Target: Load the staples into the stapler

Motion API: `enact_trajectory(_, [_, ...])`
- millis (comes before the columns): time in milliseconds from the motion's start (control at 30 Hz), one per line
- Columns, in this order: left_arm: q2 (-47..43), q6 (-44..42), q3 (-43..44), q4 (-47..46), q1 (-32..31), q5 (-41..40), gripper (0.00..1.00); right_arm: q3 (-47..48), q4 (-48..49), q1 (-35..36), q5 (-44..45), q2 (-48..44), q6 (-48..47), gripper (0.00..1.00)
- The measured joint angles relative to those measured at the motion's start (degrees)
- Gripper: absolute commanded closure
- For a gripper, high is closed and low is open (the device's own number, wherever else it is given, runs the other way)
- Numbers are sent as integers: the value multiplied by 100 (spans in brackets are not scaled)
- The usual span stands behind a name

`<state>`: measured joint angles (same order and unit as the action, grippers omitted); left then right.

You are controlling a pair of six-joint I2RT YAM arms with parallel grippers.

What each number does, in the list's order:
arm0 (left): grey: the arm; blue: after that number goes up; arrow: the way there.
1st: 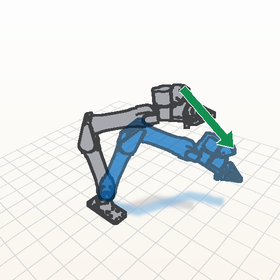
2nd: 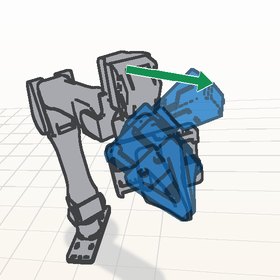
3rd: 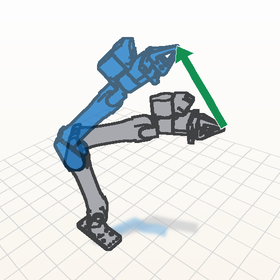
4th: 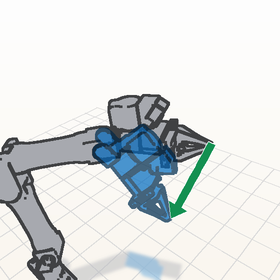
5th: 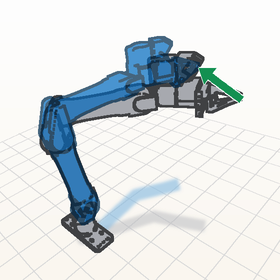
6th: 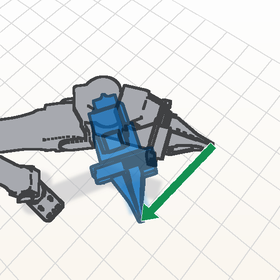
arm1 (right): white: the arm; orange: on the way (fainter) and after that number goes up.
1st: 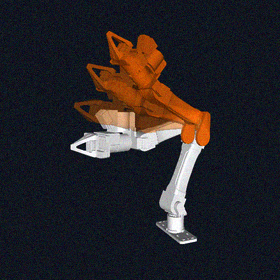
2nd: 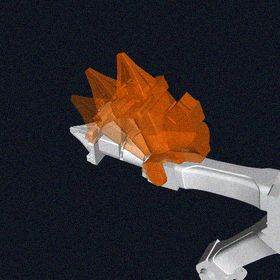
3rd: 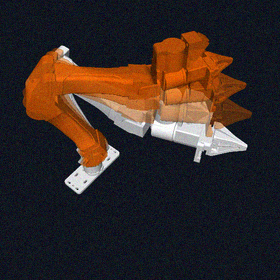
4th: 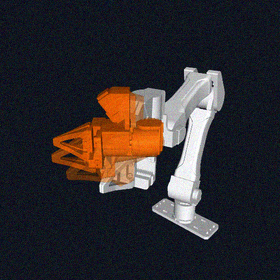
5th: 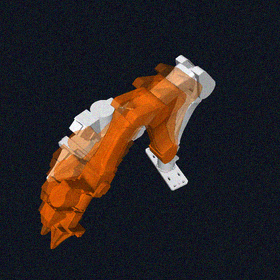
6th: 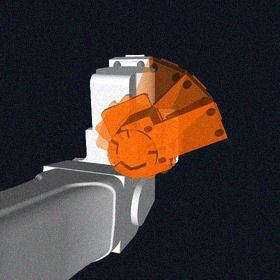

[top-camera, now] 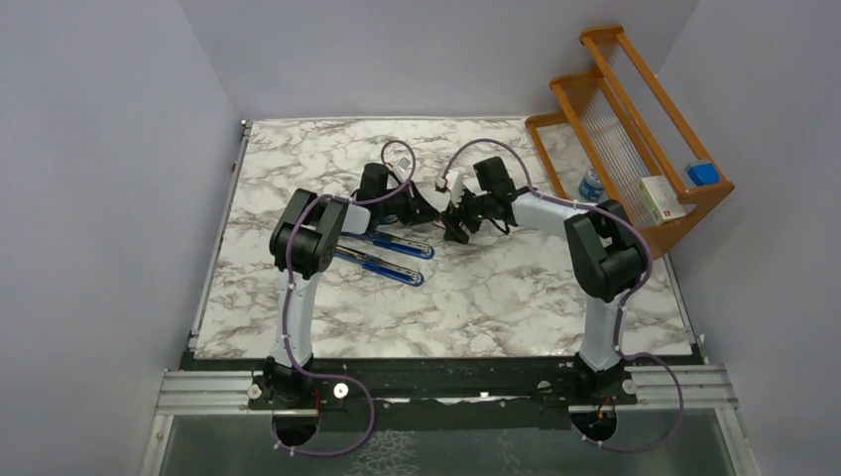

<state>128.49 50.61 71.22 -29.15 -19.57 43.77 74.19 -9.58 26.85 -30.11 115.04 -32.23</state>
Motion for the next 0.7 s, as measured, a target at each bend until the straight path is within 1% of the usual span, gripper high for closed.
enact_trajectory(67, [0, 0, -39, -9, 7, 20, 100, -304, 223, -33, 35, -291, 289, 26])
enact_trajectory(167, [0, 2, -103, -59, 52, 20, 100, -723, 634, -48, 304, -750, 994, 27])
enact_trajectory(300, [-13, 0, -184, -168, 83, 17, 100, -1132, 1215, -61, 1014, -1147, 2328, 30])
enact_trajectory(400, [-63, -9, -258, -203, 87, 11, 100, -1331, 1443, -61, 1478, -1220, 3370, 35])
enact_trajectory(533, [-81, -22, -289, -210, 87, 11, 100, -1552, 1512, -63, 1873, -1215, 4664, 40])
enact_trajectory(700, [-87, -24, -323, -254, 87, 11, 100, -1569, 1556, -70, 2079, -1117, 5665, 46])
